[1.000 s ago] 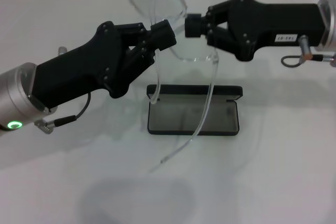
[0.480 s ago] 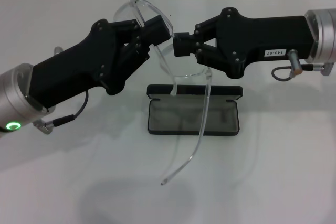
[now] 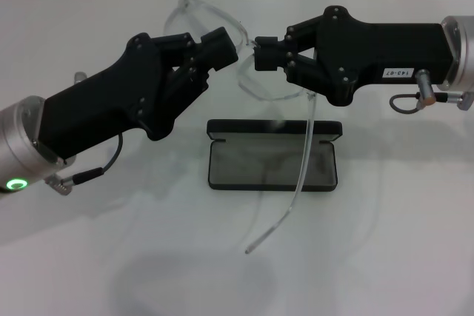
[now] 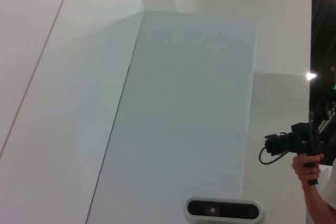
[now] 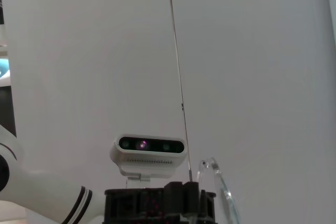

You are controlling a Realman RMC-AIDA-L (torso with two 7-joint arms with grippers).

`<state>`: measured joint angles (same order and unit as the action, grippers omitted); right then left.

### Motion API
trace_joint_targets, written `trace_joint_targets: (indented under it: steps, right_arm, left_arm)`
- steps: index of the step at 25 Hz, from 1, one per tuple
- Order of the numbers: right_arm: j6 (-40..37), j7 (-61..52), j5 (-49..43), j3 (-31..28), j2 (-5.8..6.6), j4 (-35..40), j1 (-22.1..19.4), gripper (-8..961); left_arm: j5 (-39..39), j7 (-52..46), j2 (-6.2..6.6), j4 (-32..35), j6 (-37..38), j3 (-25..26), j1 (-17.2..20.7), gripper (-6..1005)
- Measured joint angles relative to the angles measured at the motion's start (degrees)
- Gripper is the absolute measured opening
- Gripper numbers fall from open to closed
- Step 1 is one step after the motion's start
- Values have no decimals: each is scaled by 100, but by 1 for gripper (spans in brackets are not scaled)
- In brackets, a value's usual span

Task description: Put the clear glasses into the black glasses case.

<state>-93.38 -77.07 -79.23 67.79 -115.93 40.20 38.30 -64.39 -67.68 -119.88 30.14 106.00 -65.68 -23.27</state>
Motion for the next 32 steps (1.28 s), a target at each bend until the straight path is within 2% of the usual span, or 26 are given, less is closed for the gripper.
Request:
trace_joint_targets:
  steps: [32]
  right_arm:
    - [-36,301,154,9,9,-92,53,40]
  left_arm:
    - [155,281,18,-259,-4,37,-91,59]
